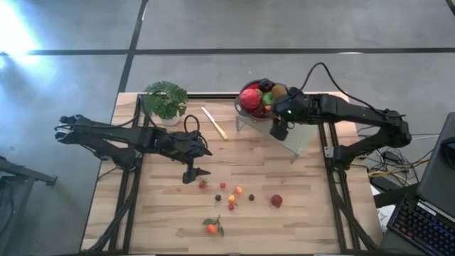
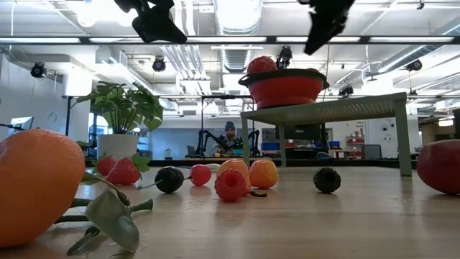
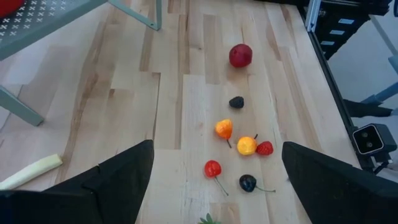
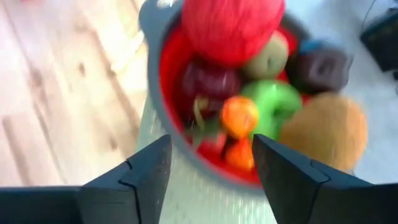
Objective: Pick & Place Fruit
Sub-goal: Put the strawberry into the red gray colander on the shelf
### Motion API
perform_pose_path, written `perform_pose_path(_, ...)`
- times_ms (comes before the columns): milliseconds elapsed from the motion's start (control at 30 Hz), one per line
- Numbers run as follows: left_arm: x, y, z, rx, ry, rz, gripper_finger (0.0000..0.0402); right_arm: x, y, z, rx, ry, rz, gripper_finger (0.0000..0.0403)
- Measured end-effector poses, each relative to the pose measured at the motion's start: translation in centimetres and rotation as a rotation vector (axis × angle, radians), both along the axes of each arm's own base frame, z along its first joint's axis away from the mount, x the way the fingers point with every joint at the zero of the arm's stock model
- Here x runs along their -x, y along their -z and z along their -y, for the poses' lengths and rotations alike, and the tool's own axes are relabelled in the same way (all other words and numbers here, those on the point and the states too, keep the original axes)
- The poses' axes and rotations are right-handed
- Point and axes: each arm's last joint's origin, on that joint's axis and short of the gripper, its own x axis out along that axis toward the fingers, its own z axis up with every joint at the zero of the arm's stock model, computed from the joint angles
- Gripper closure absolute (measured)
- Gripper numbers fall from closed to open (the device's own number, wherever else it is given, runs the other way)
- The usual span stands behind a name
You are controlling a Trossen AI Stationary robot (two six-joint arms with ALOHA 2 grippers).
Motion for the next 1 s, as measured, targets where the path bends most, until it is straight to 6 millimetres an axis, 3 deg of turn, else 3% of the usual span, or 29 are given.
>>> perform_pose_path(200, 0.0, -0.1, 0.0, -0.036, 0.030, 0.012, 0.0041, 2.4, 0.8, -1.1, -0.066, 0.047, -0.096, 0.0217)
perform_pose_path(533, 1.2, 1.4, -0.1, -0.051, 0.034, -0.186, 0.0041, 4.4, 4.3, -1.4, -0.060, 0.089, -0.087, 0.0270)
perform_pose_path(833, 3.2, 2.8, -1.8, -0.189, -0.342, -0.414, 0.0041, 4.0, 8.5, -1.3, -0.018, 0.031, -0.034, 0.0303)
perform_pose_path(1000, 4.1, 3.1, -3.6, -0.049, -0.701, -0.461, 0.0042, 3.7, 9.8, -1.3, -0.010, 0.017, -0.050, 0.0314)
